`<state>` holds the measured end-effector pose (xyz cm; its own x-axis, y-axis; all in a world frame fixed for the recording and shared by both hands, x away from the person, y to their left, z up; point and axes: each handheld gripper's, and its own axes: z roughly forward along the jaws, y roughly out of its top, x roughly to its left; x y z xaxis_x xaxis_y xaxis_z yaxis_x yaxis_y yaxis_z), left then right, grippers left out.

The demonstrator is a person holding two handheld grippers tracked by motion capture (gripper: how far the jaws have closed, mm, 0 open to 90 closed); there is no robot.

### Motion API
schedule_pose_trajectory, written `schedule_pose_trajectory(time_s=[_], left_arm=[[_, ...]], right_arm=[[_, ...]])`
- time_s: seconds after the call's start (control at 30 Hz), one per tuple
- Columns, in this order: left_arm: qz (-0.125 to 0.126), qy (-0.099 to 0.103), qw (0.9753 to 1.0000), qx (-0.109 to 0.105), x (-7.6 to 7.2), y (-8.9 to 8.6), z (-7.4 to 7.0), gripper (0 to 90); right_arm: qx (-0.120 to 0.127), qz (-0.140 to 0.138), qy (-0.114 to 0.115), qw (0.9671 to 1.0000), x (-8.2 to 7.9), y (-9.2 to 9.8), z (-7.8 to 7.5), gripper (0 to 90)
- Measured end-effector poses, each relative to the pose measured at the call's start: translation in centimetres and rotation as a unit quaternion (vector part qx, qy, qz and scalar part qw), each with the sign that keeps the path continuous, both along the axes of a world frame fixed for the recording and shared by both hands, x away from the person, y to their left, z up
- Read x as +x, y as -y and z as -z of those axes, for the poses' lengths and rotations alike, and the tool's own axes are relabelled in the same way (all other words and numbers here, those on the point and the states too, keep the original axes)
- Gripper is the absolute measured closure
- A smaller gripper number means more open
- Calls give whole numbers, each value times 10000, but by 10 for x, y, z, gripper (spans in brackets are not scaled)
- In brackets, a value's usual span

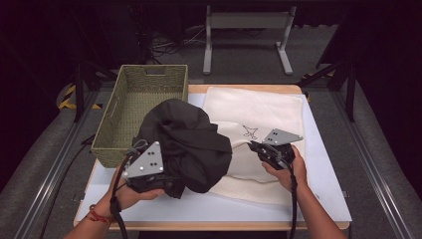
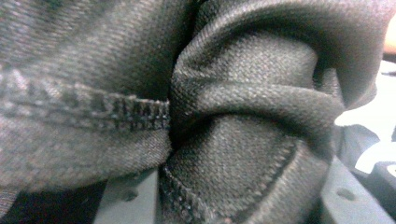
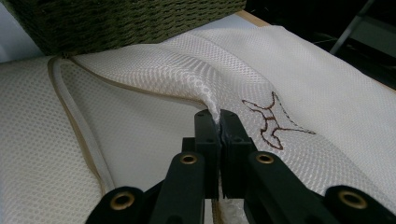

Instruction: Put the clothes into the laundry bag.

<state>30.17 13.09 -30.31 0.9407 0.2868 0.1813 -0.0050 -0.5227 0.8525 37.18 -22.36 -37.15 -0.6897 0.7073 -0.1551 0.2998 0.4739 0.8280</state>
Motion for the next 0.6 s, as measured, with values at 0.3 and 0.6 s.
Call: schedule_pose_trajectory(time_s=[0.3, 0.6], left_arm=[[630, -476, 9918, 1005, 6, 67, 27, 632], [332, -840, 9805, 1745, 32, 115, 63, 630]], right_arm=[[56, 43, 3, 10000, 8, 0, -9, 876], [99, 9, -44, 9999, 14, -2, -14, 878]])
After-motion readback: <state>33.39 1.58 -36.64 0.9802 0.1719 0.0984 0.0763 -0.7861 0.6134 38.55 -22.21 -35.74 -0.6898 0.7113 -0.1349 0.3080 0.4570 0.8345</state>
